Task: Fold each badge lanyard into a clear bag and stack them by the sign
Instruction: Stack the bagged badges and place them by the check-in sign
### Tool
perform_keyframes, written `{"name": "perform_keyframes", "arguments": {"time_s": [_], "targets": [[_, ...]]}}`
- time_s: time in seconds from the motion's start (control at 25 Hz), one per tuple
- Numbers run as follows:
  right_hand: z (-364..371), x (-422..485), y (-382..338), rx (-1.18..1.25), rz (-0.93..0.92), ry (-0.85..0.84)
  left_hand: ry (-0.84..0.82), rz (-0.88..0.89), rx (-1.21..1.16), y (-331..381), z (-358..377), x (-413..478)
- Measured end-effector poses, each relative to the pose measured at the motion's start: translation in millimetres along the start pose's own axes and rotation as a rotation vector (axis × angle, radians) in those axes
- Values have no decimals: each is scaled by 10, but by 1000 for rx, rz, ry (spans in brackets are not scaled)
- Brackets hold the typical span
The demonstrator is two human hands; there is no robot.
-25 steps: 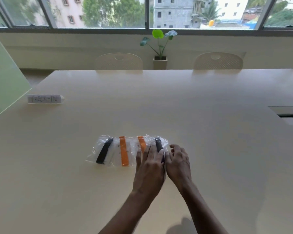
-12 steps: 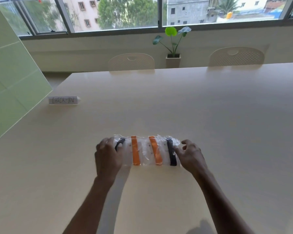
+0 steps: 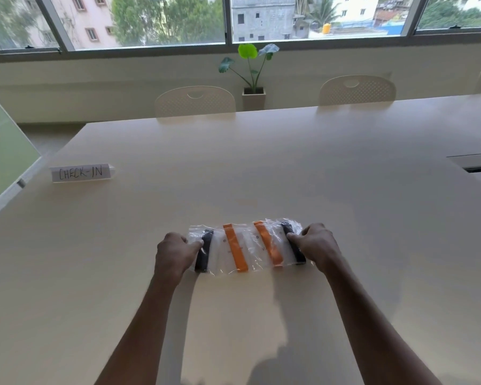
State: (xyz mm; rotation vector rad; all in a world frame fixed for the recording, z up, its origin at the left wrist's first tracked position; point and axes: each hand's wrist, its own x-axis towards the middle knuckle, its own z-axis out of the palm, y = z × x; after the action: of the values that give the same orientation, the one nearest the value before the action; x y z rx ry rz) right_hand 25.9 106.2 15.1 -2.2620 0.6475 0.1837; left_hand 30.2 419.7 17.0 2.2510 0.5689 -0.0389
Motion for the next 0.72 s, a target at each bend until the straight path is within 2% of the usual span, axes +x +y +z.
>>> {"name": "perform_keyframes", "arguments": {"time_s": [0.36,0.48,0.72], "targets": [[194,-63,-180,37,2,-20,-253,-21,-153,12,-87,68],[191,-135,-267,116,-79,-50,-270,4,-168,30,-36,-1],[243,-152,-383,247,-111,-157,-280,27,-232,86,51,-183]]}}
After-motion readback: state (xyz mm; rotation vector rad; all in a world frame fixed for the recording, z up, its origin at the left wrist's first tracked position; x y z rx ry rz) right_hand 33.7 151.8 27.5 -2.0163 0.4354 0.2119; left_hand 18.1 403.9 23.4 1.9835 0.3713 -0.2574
